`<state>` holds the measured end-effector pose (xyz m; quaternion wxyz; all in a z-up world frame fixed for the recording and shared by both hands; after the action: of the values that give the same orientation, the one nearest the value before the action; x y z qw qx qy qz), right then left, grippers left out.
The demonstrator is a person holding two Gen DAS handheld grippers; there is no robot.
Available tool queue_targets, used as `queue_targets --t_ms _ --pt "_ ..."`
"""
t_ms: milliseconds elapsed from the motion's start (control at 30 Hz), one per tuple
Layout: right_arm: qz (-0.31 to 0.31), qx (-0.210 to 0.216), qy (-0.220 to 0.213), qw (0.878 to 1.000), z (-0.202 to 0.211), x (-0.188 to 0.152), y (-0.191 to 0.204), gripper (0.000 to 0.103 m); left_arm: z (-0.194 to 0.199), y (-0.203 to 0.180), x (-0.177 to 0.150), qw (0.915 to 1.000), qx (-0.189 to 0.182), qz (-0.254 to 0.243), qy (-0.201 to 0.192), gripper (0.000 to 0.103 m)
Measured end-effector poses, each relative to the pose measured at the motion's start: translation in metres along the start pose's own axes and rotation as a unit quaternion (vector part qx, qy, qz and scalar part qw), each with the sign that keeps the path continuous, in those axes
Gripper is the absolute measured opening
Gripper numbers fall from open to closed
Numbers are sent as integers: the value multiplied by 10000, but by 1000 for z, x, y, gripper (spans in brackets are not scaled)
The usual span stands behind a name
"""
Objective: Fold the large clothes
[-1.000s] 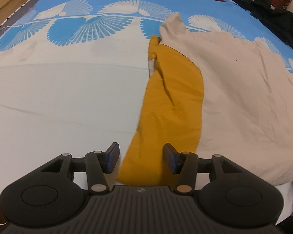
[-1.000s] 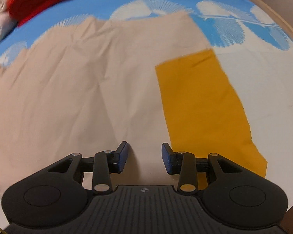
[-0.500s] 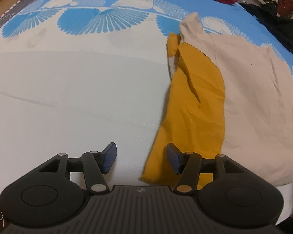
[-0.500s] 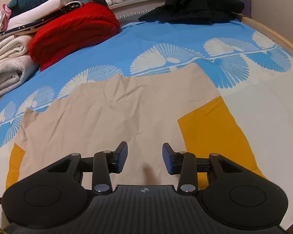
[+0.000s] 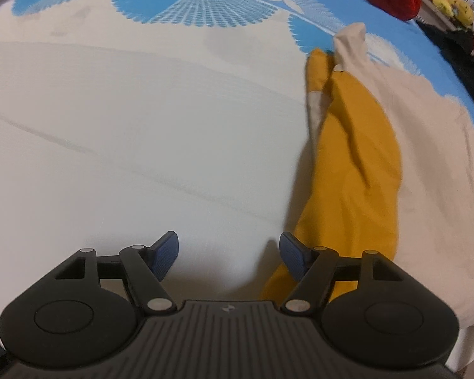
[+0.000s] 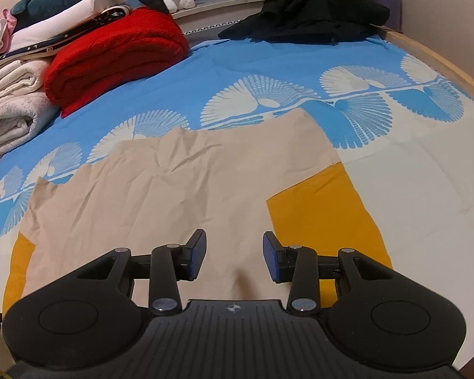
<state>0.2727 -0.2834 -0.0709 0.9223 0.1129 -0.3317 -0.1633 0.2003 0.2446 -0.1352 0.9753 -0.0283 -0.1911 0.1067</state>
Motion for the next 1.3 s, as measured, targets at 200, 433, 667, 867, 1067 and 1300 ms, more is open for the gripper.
queue_targets --t_ms 200,433,667,867,1067,1300 --pt "-21 9 -8 10000 -1 0 -1 41 -7 7 14 9987 -417 207 -203 76" --pt "-62 77 -49 9999 3 4 -6 41 -23 30 35 9896 -1226 648 -394 75" --pt "-71 148 -36 9999 0 6 -6 41 -31 31 52 9748 -1840 1056 -690 70" --pt "6 192 19 9998 -2 5 -2 41 -29 35 67 9499 -2535 1562 -951 75" --pt "35 225 61 9997 -4 4 3 41 -55 -3 65 9630 -2551 792 -351 79" --pt "48 116 99 9999 -8 2 3 41 -67 -30 75 9629 -2633 400 -427 81"
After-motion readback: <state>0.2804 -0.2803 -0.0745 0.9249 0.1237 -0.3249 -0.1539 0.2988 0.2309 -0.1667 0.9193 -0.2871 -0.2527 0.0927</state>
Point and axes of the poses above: each gripper's, at about its wrist camera, not at the fingertips, and z roughly against the way its jaws point, y to its left, x to its top, the point moved 3 cm from there along -z, roughly the way its jaws point, and after that the axes turned 12 degrees about -z, right-handed, at the moved point
